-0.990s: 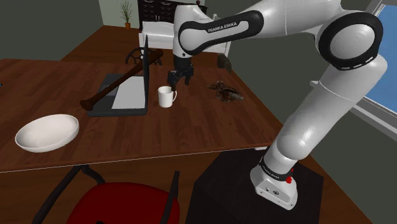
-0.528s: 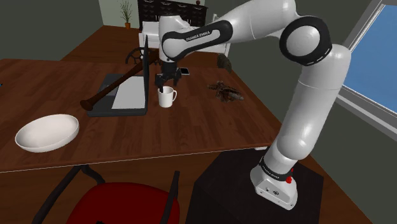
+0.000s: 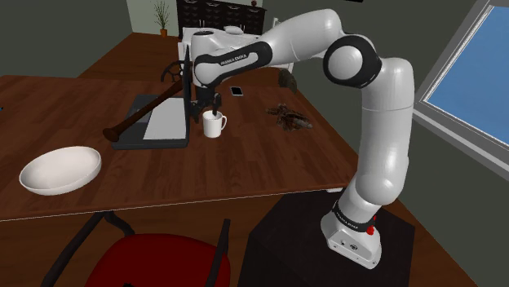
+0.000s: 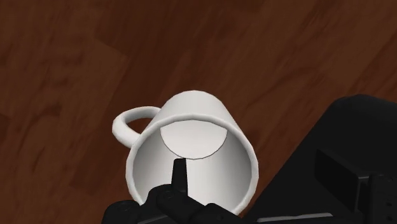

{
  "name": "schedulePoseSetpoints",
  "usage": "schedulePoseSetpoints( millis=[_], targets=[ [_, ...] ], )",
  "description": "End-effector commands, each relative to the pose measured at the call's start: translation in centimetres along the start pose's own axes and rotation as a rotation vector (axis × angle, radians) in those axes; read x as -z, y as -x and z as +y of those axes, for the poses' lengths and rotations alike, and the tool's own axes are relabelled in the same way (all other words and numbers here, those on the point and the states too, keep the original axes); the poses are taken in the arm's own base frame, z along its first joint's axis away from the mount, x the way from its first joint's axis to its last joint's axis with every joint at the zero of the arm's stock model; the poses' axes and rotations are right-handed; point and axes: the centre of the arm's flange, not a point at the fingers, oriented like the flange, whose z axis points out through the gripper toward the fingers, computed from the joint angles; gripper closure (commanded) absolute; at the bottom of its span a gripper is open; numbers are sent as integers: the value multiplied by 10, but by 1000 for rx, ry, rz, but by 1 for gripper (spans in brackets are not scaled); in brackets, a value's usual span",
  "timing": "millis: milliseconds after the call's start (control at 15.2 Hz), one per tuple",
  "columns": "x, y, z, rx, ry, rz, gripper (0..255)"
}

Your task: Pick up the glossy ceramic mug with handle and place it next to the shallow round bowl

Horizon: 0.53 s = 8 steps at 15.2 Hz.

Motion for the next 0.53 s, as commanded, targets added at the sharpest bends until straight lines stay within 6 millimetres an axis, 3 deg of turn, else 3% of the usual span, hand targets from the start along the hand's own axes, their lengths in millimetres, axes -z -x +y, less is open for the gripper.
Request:
schedulePoseSetpoints(
  millis=[0,264,462],
  targets=[
    [-10,-1,0,-1,0,0,0],
    [-29,0,0,-1,0,0,0],
    [-29,-1,0,-1,0,0,0]
  ],
)
